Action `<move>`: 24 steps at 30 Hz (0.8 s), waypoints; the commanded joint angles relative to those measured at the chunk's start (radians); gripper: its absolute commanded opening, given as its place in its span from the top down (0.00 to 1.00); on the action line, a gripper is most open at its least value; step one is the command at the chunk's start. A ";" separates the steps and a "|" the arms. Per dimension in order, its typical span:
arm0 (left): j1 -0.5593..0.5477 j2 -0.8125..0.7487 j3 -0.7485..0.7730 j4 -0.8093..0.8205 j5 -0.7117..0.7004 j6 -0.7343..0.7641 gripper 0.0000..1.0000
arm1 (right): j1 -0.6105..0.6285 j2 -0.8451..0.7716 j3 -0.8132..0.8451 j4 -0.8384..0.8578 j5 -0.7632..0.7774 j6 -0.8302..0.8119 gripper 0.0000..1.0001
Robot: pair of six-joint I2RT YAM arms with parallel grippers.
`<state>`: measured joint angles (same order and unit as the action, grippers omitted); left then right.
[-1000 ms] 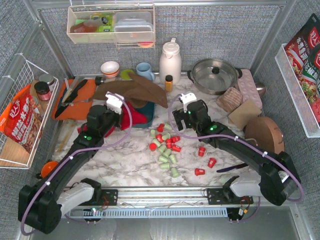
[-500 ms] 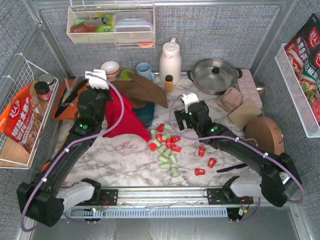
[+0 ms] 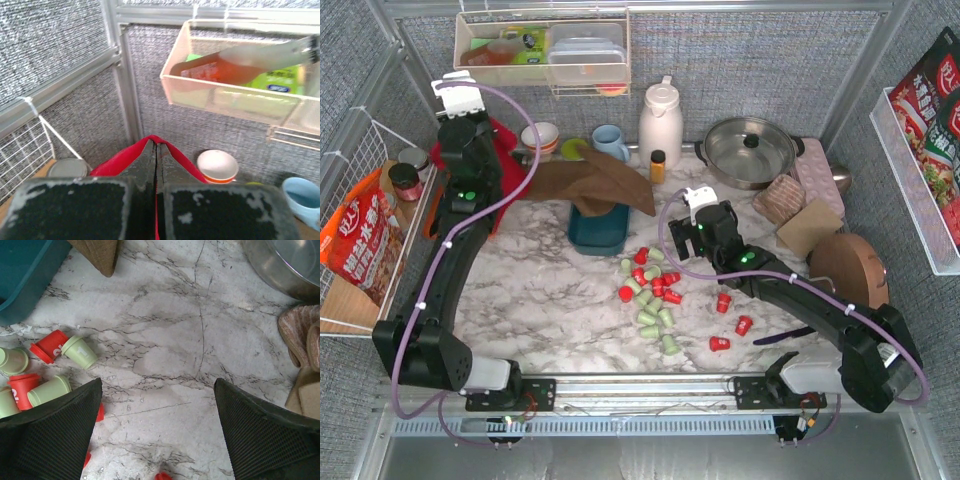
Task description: Mix the coffee capsules in the storage basket
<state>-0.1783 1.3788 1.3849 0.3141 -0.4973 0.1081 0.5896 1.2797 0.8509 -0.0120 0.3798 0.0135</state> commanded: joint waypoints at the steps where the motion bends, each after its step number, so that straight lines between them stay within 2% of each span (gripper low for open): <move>1: 0.026 0.038 0.001 0.056 -0.082 0.042 1.00 | 0.001 0.004 -0.002 0.033 0.022 0.005 0.02; 8: 0.114 0.052 -0.120 0.060 -0.136 -0.097 1.00 | -0.001 0.007 -0.006 0.041 0.023 0.005 0.02; 19: 0.184 0.211 -0.260 0.037 -0.135 -0.340 1.00 | -0.003 0.021 -0.009 0.039 0.054 0.010 0.01; 22: 0.195 0.241 -0.283 0.040 -0.160 -0.354 1.00 | -0.006 0.006 -0.017 0.042 0.087 0.022 0.01; 23: 0.196 0.250 -0.289 0.039 -0.181 -0.356 0.92 | -0.008 0.001 -0.021 0.045 0.093 0.027 0.02; 24: 0.196 0.261 -0.293 0.032 -0.214 -0.371 0.81 | -0.009 -0.003 -0.026 0.050 0.096 0.032 0.01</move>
<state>0.0151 1.6138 1.1057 0.3233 -0.6327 -0.1986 0.5850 1.2934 0.8356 0.0040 0.4286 0.0231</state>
